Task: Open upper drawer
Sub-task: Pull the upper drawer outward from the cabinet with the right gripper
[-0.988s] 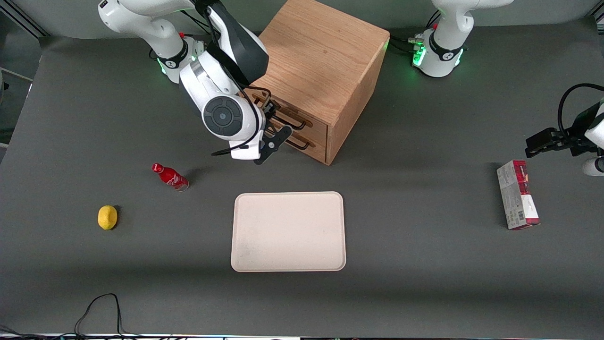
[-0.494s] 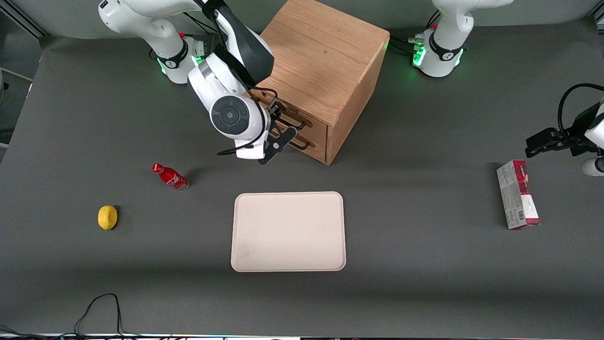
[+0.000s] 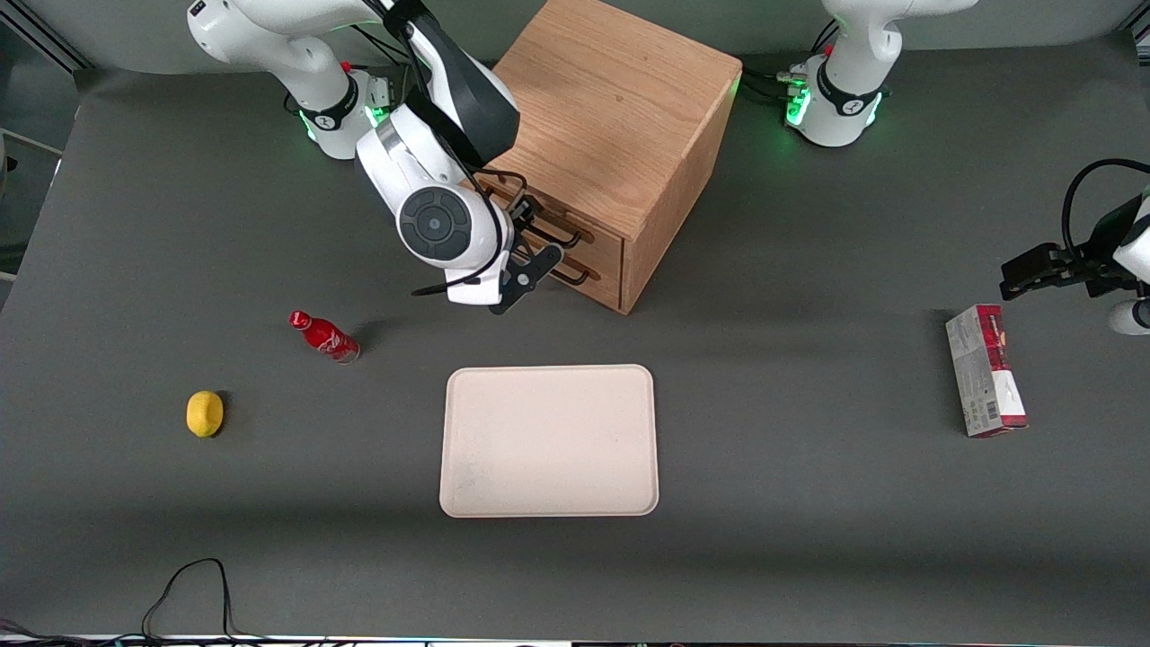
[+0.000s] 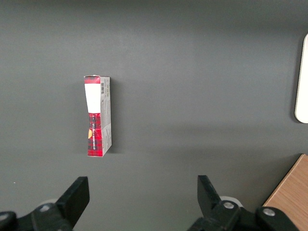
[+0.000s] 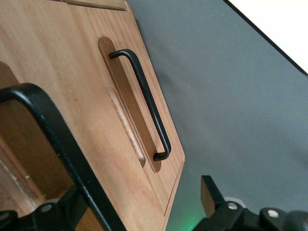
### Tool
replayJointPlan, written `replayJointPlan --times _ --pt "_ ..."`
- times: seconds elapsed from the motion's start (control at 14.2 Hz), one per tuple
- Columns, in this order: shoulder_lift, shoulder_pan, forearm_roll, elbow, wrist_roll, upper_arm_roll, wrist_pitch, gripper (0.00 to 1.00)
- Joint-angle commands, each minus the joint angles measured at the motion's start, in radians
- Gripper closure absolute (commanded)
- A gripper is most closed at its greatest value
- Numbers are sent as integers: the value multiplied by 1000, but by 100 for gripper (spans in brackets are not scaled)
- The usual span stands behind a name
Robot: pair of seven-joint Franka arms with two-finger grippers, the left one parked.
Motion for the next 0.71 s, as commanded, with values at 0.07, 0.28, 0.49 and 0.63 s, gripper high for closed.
replayJointPlan --times 0.07,0.28,0.49,0.63 --pt "15 -17 0 4 14 -8 17 0" --pt "24 -26 -2 6 12 -8 20 0" --pt "44 -40 -3 27 11 -9 25 0" --pt "50 -41 -3 35 4 -11 25 0"
